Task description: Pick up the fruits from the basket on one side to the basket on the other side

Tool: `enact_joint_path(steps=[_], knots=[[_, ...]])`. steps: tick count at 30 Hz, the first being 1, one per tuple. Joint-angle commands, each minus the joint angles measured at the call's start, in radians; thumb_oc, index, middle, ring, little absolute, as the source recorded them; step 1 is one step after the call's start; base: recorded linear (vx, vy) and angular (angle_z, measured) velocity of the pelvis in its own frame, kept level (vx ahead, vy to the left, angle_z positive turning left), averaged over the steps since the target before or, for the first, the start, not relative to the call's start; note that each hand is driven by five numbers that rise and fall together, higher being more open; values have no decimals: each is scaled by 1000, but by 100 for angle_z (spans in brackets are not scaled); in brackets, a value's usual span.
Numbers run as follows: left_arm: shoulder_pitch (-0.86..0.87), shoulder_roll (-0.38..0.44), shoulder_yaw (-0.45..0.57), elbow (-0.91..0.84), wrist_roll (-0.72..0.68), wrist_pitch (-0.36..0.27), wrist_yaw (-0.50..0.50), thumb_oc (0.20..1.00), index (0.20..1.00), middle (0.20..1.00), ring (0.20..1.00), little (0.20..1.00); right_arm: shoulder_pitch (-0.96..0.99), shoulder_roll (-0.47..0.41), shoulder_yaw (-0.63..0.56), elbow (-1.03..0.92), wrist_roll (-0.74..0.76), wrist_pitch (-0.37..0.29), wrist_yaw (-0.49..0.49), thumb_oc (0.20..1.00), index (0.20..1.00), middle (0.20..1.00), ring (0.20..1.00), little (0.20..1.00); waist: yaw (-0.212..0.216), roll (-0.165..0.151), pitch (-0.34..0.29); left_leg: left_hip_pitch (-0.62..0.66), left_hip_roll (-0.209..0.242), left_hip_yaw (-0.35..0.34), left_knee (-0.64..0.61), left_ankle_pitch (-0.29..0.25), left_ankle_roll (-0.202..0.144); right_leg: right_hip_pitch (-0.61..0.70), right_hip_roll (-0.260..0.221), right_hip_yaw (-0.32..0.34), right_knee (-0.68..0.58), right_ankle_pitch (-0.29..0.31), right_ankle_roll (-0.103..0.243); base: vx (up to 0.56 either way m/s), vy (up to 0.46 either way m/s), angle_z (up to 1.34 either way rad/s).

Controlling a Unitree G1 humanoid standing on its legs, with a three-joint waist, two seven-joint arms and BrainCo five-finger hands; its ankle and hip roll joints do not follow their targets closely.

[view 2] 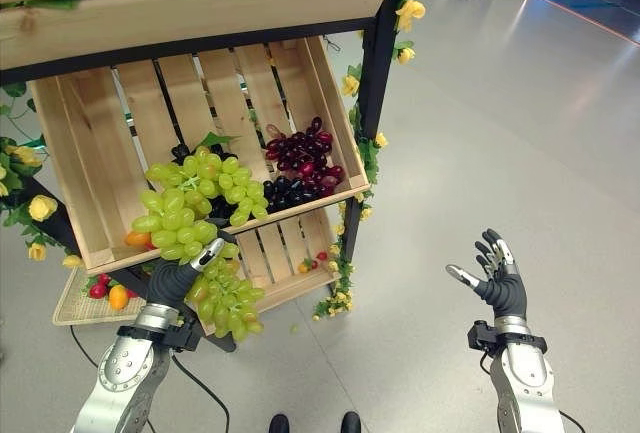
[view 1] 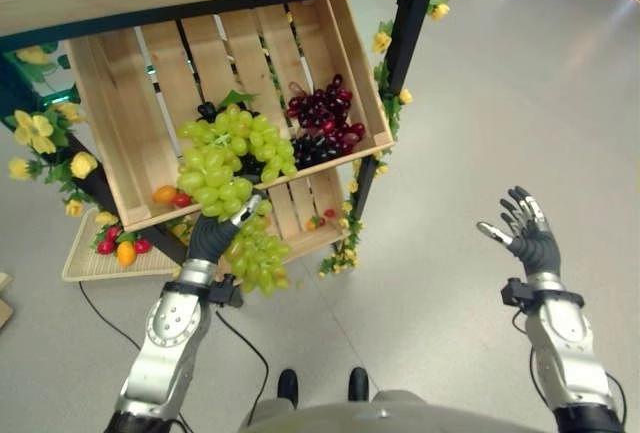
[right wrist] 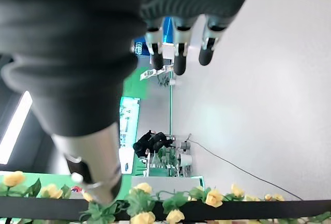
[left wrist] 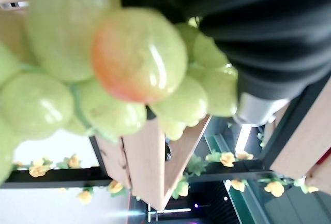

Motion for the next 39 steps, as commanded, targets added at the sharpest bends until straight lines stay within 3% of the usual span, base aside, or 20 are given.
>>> enact_joint_path(steps=[1, 16, 20, 24, 33, 39], knots=[[-117, 41, 186, -140, -76, -109, 48, 200, 200, 200, 200, 200, -27, -29, -24, -23, -20, -40, -1, 1000, 1000, 1000, 1000, 1000, 5, -27, -70, 19, 1, 6, 82, -114, -13, 59, -61, 7, 67, -130, 105, -9, 3, 8], [-4, 51, 161, -130, -93, -134, -8, 200, 200, 200, 200, 200, -32, -27, -40, -46, 10, -72, -3, 1000, 1000, 1000, 1000, 1000, 41, -53, -49, -5, 16, -48, 100, -109, -32, 43, -45, -46, 114, -168, 95, -20, -33, 8], [-7, 70, 135, -128, -130, -134, -36, 200, 200, 200, 200, 200, -43, -32, -52, -48, 28, -88, -14, 1000, 1000, 1000, 1000, 1000, 76, -65, -23, -47, 24, -122, 122, -83, -61, 21, -42, -120, 166, -198, 79, -68, -83, 39], [-34, 75, 121, -131, -140, -137, -37, 200, 200, 200, 200, 200, -54, -36, -55, -40, 42, -99, -22, 1000, 1000, 1000, 1000, 1000, 84, -66, -8, -86, 21, -186, 142, -61, -84, 16, -40, -184, 183, -221, 63, -80, -96, 78], [-62, 58, 104, -158, -156, -145, -28, 200, 200, 200, 200, 200, -50, -59, -59, -29, 62, -111, -34, 1000, 1000, 1000, 1000, 1000, 124, -41, 41, -139, 13, -300, 175, -17, -136, 31, -29, -303, 212, -269, 25, -63, -75, 55], [-197, 84, 75, -215, -77, -164, 9, 200, 200, 200, 200, 200, -71, -63, -17, -3, 63, -107, -23, 1000, 1000, 1000, 1000, 1000, 98, -23, 32, -120, 19, -306, 157, -18, -139, 38, -28, -318, 238, -289, 17, -7, -14, 19]])
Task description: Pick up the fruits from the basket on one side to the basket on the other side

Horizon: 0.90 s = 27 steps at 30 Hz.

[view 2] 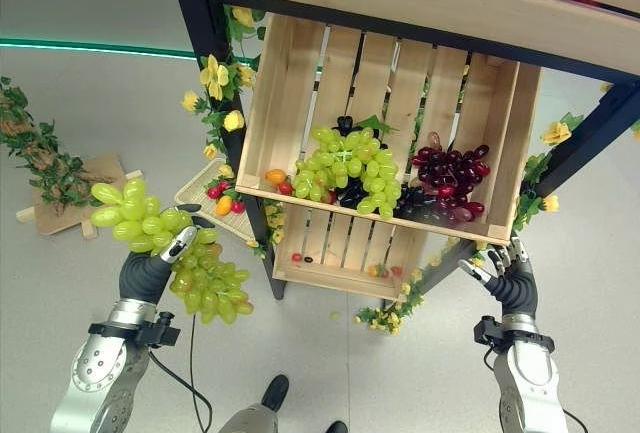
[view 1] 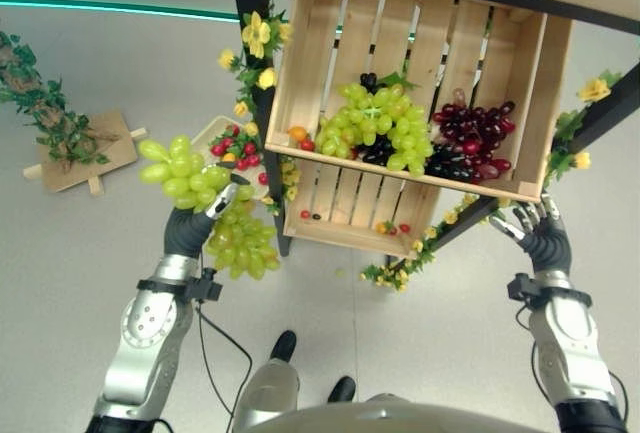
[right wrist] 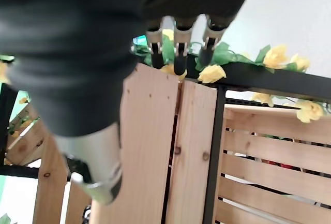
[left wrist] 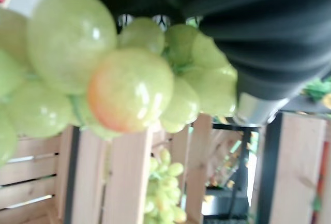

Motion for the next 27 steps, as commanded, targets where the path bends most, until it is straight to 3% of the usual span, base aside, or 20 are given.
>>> enact_joint_path(steps=[1, 6, 7, 14, 21, 27], knots=[[-195, 23, 2, -146, 41, -116, 40, 200, 200, 200, 200, 200, -42, -59, 7, -37, 14, -58, 12, 1000, 1000, 1000, 1000, 1000, -46, 33, -53, 9, 71, 6, 14, -20, -84, -9, -16, 7, 118, -144, 25, 0, 0, 0], [-343, 34, -63, -122, 89, -112, 80, 200, 200, 200, 200, 200, -62, -67, 46, -24, 10, -44, 20, 1000, 1000, 1000, 1000, 1000, -80, 33, -69, 25, 80, 25, -1, -27, -79, -11, -17, 24, 124, -144, 28, 39, 11, -4], [-430, 36, -109, -73, 121, -103, 108, 200, 200, 200, 200, 200, -75, -71, 68, -19, 11, -37, 23, 1000, 1000, 1000, 1000, 1000, -104, 31, -80, 33, 84, 40, -6, -32, -74, -10, -17, 37, 121, -142, 30, 29, 16, -12], [-691, 3, -250, 138, 158, -75, 173, 200, 200, 200, 200, 200, -115, -75, 132, 3, 21, -13, 28, 1000, 1000, 1000, 1000, 1000, -168, 25, -117, 70, 103, 98, -32, -47, -63, 1, -14, 93, 98, -126, 41, 48, 29, -28], [-772, -22, -297, 342, 191, -46, 215, 200, 200, 200, 200, 200, -124, -70, 158, 12, 24, 2, 31, 1000, 1000, 1000, 1000, 1000, -209, 26, -149, 99, 115, 147, -63, -44, -55, 12, -11, 135, 56, -99, 55, 42, 32, -25], [-741, -14, -284, 469, 193, -34, 222, 200, 200, 200, 200, 200, -119, -67, 155, 3, 25, 13, 37, 1000, 1000, 1000, 1000, 1000, -227, 27, -167, 128, 120, 186, -83, -47, -52, 28, -8, 167, 30, -85, 62, 35, 32, -21]])
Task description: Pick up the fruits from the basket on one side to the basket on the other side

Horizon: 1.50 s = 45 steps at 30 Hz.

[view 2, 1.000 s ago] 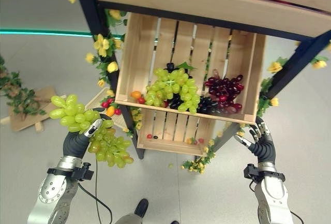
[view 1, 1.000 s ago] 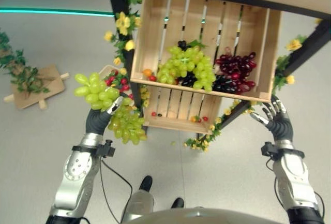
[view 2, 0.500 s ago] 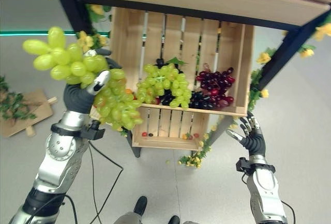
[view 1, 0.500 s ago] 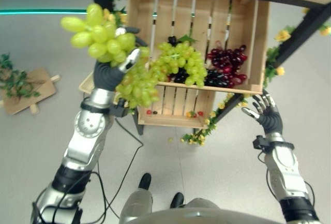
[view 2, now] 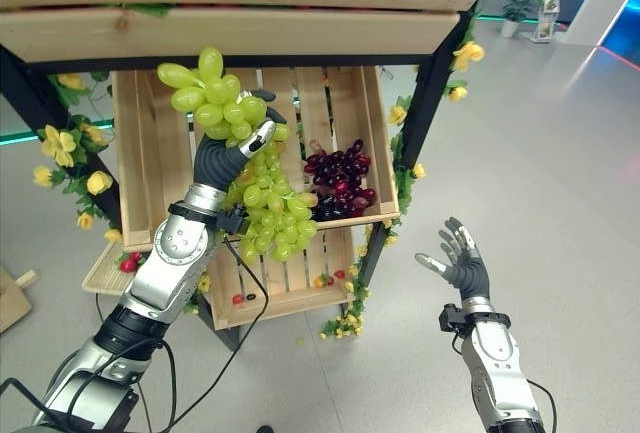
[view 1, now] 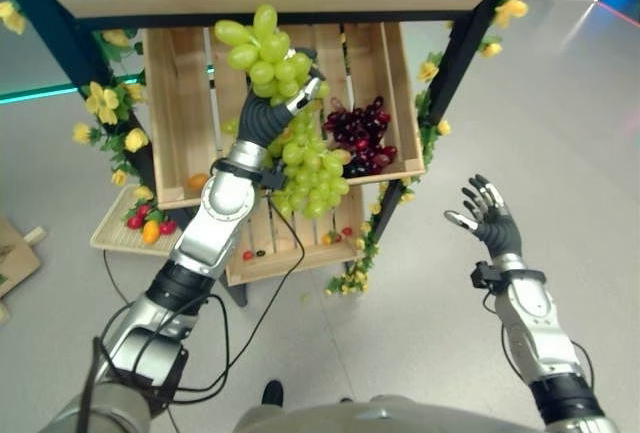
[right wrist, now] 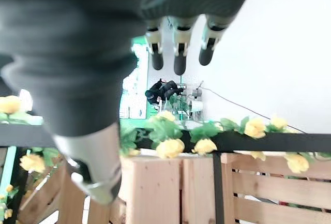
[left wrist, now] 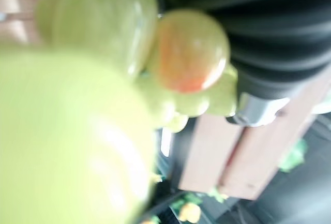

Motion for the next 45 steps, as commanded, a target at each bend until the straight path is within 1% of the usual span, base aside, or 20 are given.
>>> enact_joint_path(steps=[1, 5, 9, 17, 19, 22, 24, 25, 30, 31, 34, 35, 36, 37, 38, 39, 41, 43, 44, 45], knots=[[-48, -2, 25, 112, 28, -21, 24, 200, 200, 200, 200, 200, -22, -62, -23, -50, 25, -32, 6, 1000, 1000, 1000, 1000, 1000, -8, 20, -43, 20, 66, 21, -13, -28, -61, 26, -20, 8, 13, -77, 81, 53, 48, -20], [-64, 28, 50, 201, 38, -14, 53, 200, 200, 200, 200, 200, -23, -63, -23, -54, 22, -26, 9, 1000, 1000, 1000, 1000, 1000, -17, 26, -52, 36, 70, 45, -25, -28, -59, 32, -18, 32, 0, -67, 85, 26, 36, -21], [-124, 92, 91, 356, -14, -1, 86, 200, 200, 200, 200, 200, -28, -74, -18, -65, 21, -19, 20, 1000, 1000, 1000, 1000, 1000, -35, 38, -64, 56, 72, 79, -37, -29, -55, 35, -18, 65, -14, -52, 93, 21, 37, -20], [-198, 189, 112, 483, 0, 23, 111, 200, 200, 200, 200, 200, -23, -80, -13, -85, 20, -14, 33, 1000, 1000, 1000, 1000, 1000, -47, 48, -71, 69, 72, 112, -45, -30, -54, 39, -18, 90, -33, -37, 100, 10, 27, -17], [-248, 253, 112, 577, 51, 48, 126, 200, 200, 200, 200, 200, -16, -89, -14, -93, 18, -13, 40, 1000, 1000, 1000, 1000, 1000, -55, 55, -76, 73, 74, 135, -52, -29, -51, 37, -19, 109, -52, -20, 109, 17, 41, -13], [-276, 271, 109, 626, 62, 56, 134, 200, 200, 200, 200, 200, -16, -93, -15, -102, 19, -13, 45, 1000, 1000, 1000, 1000, 1000, -58, 58, -77, 77, 75, 149, -55, -30, -48, 33, -19, 124, -56, -11, 113, 8, 30, -16], [-312, 297, 96, 682, 91, 72, 135, 200, 200, 200, 200, 200, -17, -101, -16, -113, 24, -16, 49, 1000, 1000, 1000, 1000, 1000, -62, 61, -77, 79, 76, 165, -58, -30, -44, 29, -20, 139, -62, -3, 118, 13, 40, -26], [-337, 330, 86, 707, 126, 81, 141, 200, 200, 200, 200, 200, -8, -108, -20, -122, 25, -18, 52, 1000, 1000, 1000, 1000, 1000, -65, 65, -76, 84, 74, 175, -62, -31, -39, 27, -21, 146, -64, 2, 123, 20, 39, -23], [-385, 366, 75, 753, 143, 91, 154, 200, 200, 200, 200, 200, 9, -123, -31, -135, 26, -18, 59, 1000, 1000, 1000, 1000, 1000, -69, 70, -74, 91, 73, 191, -68, -33, -32, 21, -20, 164, -63, 7, 129, 15, 24, -13], [-400, 379, 61, 780, 194, 110, 167, 200, 200, 200, 200, 200, 18, -130, -34, -142, 18, -19, 63, 1000, 1000, 1000, 1000, 1000, -71, 74, -74, 95, 73, 195, -71, -34, -30, 21, -21, 170, -66, 10, 131, 11, 12, -11], [-417, 387, 48, 807, 234, 125, 165, 200, 200, 200, 200, 200, 22, -139, -42, -144, 10, -18, 63, 1000, 1000, 1000, 1000, 1000, -71, 77, -74, 97, 73, 200, -72, -35, -28, 20, -20, 178, -68, 11, 132, 0, 9, -12], [-445, 400, 18, 841, 307, 155, 175, 200, 200, 200, 200, 200, 26, -147, -47, -149, 8, -21, 63, 1000, 1000, 1000, 1000, 1000, -71, 79, -74, 97, 73, 201, -72, -35, -27, 19, -19, 178, -71, 12, 133, 3, 0, -12], [-449, 399, 15, 843, 308, 155, 175, 200, 200, 200, 200, 200, 26, -145, -49, -149, 8, -21, 63, 1000, 1000, 1000, 1000, 1000, -70, 78, -73, 97, 73, 201, -72, -35, -27, 20, -19, 178, -71, 13, 133, 11, -8, -9], [-485, 418, -42, 890, 407, 200, 133, 213, 213, 213, 213, 213, 32, -152, -56, -157, 6, -21, 65, 1000, 1000, 1000, 1000, 1000, -71, 82, -70, 101, 73, 200, -73, -38, -27, 25, -19, 174, -70, 9, 135, -9, -4, -5], [-516, 422, -68, 906, 432, 210, 120, 1000, 1000, 1000, 1000, 1000, 33, -149, -63, -158, 8, -21, 68, 1000, 1000, 1000, 1000, 1000, -69, 81, -70, 93, 71, 195, -71, -34, -26, 21, -20, 168, -71, 13, 136, 0, 0, 0], [-538, 432, -101, 925, 479, 231, 93, 1000, 1000, 1000, 1000, 1000, 36, -153, -65, -157, 3, -20, 67, 1000, 1000, 1000, 1000, 1000, -67, 84, -71, 93, 70, 192, -70, -35, -24, 22, -21, 166, -72, 13, 138, 0, 0, 0], [-614, 472, -222, 952, 665, 259, 44, 1000, 1000, 1000, 1000, 1000, 49, -156, -75, -161, -1, -21, 77, 1000, 1000, 1000, 1000, 1000, -66, 87, -69, 91, 67, 188, -67, -37, -23, 24, -23, 162, -73, 14, 140, 0, 0, 0], [-665, 489, -317, 954, 853, 282, 57, 1000, 1000, 1000, 1000, 1000, 59, -158, -78, -174, -7, -31, 86, 1000, 1000, 1000, 1000, 1000, -66, 88, -67, 91, 65, 187, -65, -39, -23, 26, -24, 160, -75, 12, 143, 0, 0, 0], [-671, 487, -323, 956, 856, 283, 57, 1000, 1000, 1000, 1000, 1000, 60, -154, -80, -174, -7, -31, 87, 1000, 1000, 1000, 1000, 1000, -64, 84, -66, 91, 65, 187, -65, -39, -23, 27, -24, 160, -75, 12, 143, 0, 0, 0], [-657, 508, -384, 909, 948, 262, 27, 1000, 1000, 1000, 1000, 1000, 64, -164, -80, -172, 5, -41, 84, 1000, 1000, 1000, 1000, 1000, -62, 84, -63, 91, 65, 188, -61, -42, -21, 26, -26, 163, -73, 11, 145, 0, 0, 0]])
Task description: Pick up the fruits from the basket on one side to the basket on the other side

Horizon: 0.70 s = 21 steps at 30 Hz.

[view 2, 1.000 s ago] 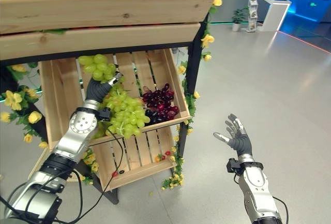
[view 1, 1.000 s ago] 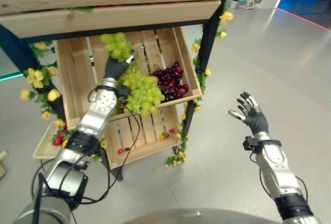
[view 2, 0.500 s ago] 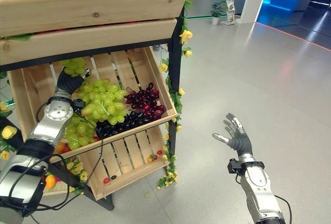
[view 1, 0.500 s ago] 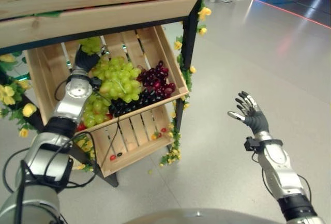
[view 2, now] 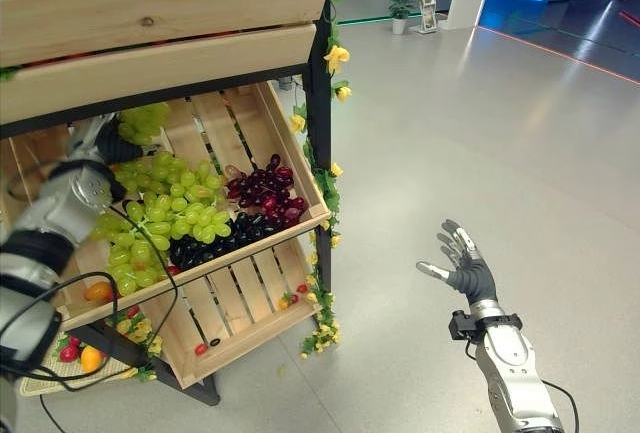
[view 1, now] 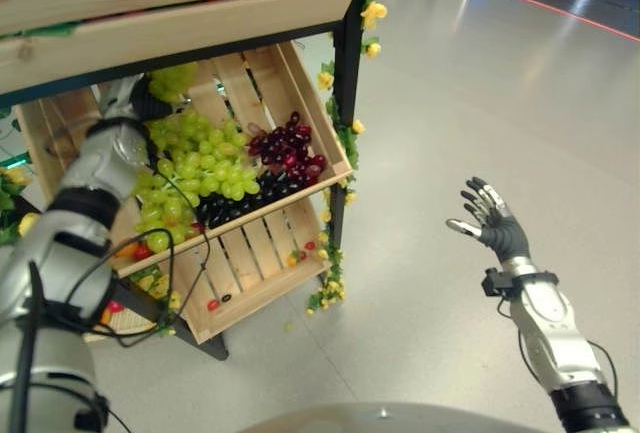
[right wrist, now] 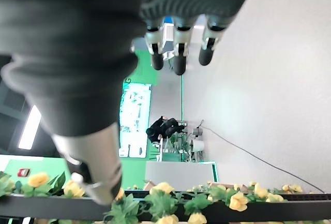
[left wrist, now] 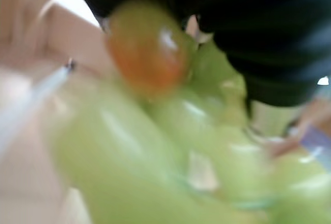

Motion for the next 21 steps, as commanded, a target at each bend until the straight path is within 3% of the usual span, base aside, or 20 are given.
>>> enact_joint_path(steps=[1, 11, 21], knots=[[-101, 39, -11, -3, 197, -16, -24, 1000, 1000, 1000, 1000, 1000, 0, -79, -71, -106, 20, -63, 7, 1000, 1000, 1000, 1000, 1000, 22, 7, -11, 12, 32, -7, 35, -46, -26, 4, -60, -31, 83, -103, 145, 0, 0, 0], [-87, 73, -25, -100, 232, -30, -99, 1000, 1000, 1000, 1000, 1000, 18, -57, -94, -105, 3, -66, 15, 1000, 1000, 1000, 1000, 1000, 38, 6, -11, 12, 27, -19, 35, -52, -21, 15, -63, -45, 79, -107, 145, 0, -1, 1], [19, 87, 108, -319, 240, -4, -102, 1000, 1000, 1000, 1000, 1000, 40, -30, -128, -99, -35, -51, 3, 1000, 1000, 1000, 1000, 1000, 58, -2, -12, 10, 19, -36, 42, -61, -16, 25, -69, -61, 80, -113, 142, -1, 0, 4]])
